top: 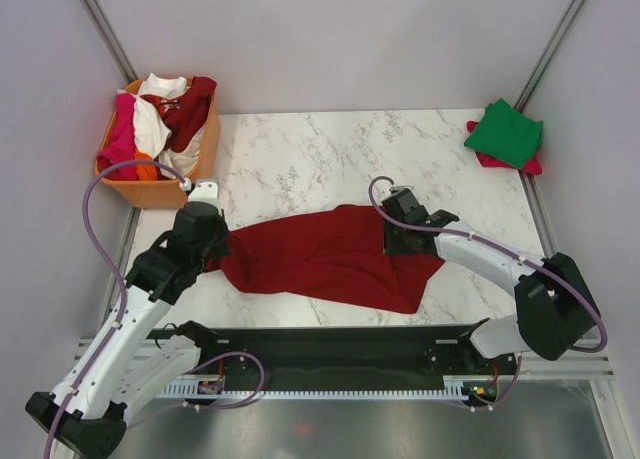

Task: Fold and stack the t-shirts
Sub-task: Flatten the tshirt out

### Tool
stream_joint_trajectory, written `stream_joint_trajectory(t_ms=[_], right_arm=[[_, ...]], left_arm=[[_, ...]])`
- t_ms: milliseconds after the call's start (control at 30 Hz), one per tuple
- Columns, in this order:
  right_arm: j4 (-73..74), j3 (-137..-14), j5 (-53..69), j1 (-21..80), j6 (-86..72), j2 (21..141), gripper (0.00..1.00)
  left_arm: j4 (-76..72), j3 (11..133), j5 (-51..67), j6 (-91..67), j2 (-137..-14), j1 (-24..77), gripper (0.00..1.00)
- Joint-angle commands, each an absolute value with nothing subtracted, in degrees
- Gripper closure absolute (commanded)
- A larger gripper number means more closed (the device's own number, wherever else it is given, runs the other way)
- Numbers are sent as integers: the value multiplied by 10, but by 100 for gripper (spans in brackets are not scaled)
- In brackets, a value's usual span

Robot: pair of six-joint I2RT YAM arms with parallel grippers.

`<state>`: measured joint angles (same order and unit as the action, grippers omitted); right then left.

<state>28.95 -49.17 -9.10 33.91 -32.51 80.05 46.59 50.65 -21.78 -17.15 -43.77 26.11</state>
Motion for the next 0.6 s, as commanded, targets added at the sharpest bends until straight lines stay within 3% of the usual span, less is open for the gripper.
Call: stream_joint_trajectory(t_ms=[0, 267, 400, 567], right_arm=[[289, -515, -122, 338, -314, 830, 57], [264, -508, -91, 345, -325, 862, 62], [259, -498, -84, 345, -331, 850, 71], [255, -491, -74, 346, -333, 855, 75]], left_arm=[[446, 511, -210, -190, -430, 262, 98], [446, 511, -213, -190, -429, 262, 98], [446, 511, -213, -190, -431, 262, 98], [446, 511, -213, -190, -430, 262, 98]])
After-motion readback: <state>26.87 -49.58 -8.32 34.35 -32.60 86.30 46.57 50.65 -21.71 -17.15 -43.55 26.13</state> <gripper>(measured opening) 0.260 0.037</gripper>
